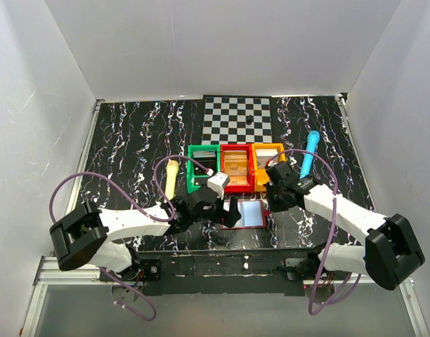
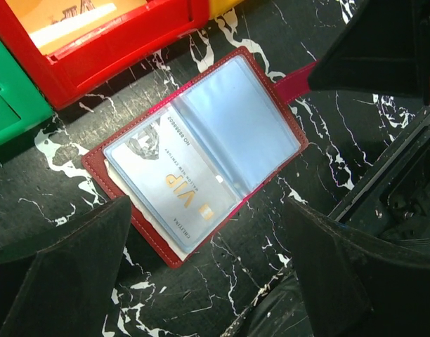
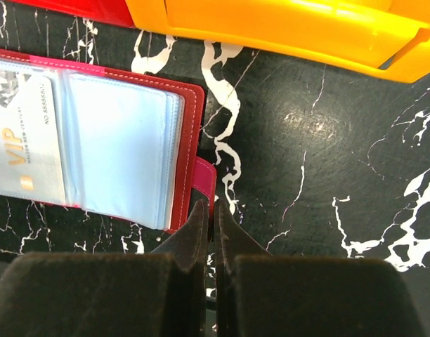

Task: Take the credit cards out of the card holder
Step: Remove the credit card from the card holder.

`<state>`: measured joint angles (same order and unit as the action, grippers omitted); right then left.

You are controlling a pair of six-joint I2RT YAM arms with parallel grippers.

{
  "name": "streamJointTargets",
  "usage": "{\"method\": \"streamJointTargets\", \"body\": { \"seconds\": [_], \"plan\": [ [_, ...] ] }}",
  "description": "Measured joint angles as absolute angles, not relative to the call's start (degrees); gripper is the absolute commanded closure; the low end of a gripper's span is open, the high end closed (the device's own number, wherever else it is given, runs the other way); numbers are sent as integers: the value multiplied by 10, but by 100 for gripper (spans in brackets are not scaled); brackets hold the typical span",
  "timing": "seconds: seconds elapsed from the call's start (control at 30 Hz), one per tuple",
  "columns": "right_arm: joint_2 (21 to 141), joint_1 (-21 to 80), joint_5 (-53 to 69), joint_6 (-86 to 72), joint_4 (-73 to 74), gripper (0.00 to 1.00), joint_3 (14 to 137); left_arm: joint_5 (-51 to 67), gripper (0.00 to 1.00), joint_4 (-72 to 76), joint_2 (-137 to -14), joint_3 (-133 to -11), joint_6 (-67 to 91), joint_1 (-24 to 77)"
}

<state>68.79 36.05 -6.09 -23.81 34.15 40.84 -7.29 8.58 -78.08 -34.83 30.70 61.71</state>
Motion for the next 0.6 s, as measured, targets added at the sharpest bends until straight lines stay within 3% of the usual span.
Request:
{"method": "streamJointTargets", "body": {
  "seconds": [0.13,0.23,0.33,0.47,0.6],
  "plan": [
    [699,354,-63,-238,331,96,408,-64,2,88,-781,-347,314,617],
    [699,351,-60,-240,329,64,411,-59,2,103,-767,-329,322,616],
    [688,349,-58,-243,330,47,411,-57,2,109,-752,-312,331,616],
    [638,349,-58,-250,340,45,411,-58,2,108,-737,-304,342,616],
    [574,349,-42,-255,350,54,411,-55,8,115,-722,-300,348,616]
  ]
}}
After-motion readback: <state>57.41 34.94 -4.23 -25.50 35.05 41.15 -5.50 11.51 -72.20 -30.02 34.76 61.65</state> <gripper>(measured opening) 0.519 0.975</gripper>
